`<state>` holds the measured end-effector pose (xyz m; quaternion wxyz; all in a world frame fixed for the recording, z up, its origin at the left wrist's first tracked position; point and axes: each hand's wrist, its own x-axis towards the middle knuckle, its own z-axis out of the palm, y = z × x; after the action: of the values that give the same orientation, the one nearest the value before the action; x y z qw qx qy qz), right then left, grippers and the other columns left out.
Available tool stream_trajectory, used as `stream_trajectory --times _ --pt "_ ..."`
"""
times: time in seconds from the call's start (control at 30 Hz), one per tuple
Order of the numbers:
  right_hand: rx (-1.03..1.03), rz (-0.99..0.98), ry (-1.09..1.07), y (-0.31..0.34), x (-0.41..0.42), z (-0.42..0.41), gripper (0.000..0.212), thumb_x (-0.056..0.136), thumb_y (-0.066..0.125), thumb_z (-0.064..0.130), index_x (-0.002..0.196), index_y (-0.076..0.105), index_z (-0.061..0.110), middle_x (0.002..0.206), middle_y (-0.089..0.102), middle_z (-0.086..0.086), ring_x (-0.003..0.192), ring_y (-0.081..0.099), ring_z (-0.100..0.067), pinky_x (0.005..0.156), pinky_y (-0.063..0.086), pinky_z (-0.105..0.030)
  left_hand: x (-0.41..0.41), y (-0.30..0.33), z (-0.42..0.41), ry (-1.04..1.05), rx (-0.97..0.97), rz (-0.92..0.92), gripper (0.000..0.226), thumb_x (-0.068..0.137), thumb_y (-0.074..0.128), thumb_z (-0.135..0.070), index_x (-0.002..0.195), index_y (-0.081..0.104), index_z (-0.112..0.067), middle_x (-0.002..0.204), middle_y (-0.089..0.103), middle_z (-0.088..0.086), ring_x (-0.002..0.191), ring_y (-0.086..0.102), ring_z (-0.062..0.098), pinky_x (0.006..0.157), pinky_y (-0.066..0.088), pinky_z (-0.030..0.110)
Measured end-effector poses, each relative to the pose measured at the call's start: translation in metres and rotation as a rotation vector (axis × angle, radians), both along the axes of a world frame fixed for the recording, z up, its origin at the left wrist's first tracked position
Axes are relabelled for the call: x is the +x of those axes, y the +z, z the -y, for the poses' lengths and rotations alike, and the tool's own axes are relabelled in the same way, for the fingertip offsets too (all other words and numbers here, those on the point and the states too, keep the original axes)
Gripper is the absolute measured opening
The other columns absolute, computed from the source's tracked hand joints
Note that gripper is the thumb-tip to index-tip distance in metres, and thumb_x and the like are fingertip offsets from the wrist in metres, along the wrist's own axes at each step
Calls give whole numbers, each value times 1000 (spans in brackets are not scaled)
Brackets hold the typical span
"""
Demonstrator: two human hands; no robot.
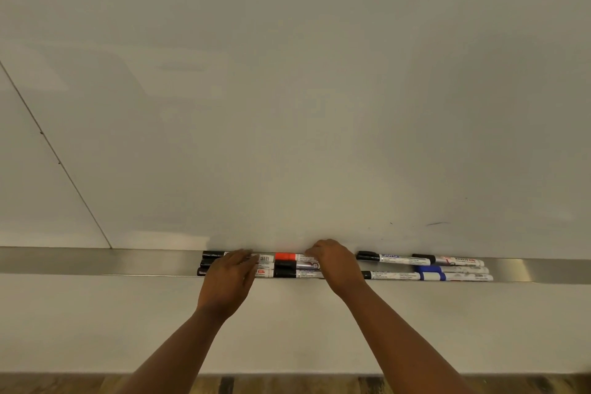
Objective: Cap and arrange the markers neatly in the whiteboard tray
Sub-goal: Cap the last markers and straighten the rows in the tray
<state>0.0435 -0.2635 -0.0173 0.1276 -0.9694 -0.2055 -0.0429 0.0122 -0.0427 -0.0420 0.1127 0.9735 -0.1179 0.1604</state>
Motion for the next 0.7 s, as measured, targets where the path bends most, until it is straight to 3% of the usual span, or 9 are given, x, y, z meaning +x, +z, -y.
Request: stream_trajectory --times 0.17,0.3,0.4,0.5,0.63,0.7 --pt "5 -6 21 -2 1 3 46 84 43 -8 124 51 13 120 58 -11 113 48 -25 86 41 -31 0 -1 2 17 -26 -12 40 81 37 -32 88 72 -15 88 74 6 80 70 25 66 57 35" --pt "142 100 12 -4 -2 9 39 76 52 -11 109 62 8 104 67 -15 98 58 -31 78 48 -35 -4 -3 -1 57 -98 99 51 91 28 -39 88 72 -13 91 74 7 85 69 26 72 55 38" --pt "209 120 -7 -7 -1 18 36 69 59 -13 98 67 7 91 70 -15 86 64 -32 71 53 -36 -4 -5 -9 260 -354 122 33 86 44 -23 93 70 -4 95 72 16 85 67 33 74 54 41" --pt "267 83 -32 -4 0 32 29 75 54 -10 96 68 5 92 70 -15 86 64 -30 77 54 -36 -6 -4 -16 432 -493 122 20 84 56 -3 102 66 -1 105 68 19 96 62 37 80 51 45" --pt "331 98 -82 1 -4 52 25 71 52 -3 85 71 3 84 72 -16 78 67 -23 73 47 -20 -9 -3 -12 379 -442 145 20 81 61 0 100 67 -1 103 69 20 94 63 37 79 52 45" --pt "410 75 -172 5 -6 63 21 79 54 -6 87 71 2 87 72 -17 79 65 -21 74 43 -18 -7 -2 -4 336 -418 170 18 81 61 -2 97 68 -1 98 70 20 90 65 36 78 53 43"
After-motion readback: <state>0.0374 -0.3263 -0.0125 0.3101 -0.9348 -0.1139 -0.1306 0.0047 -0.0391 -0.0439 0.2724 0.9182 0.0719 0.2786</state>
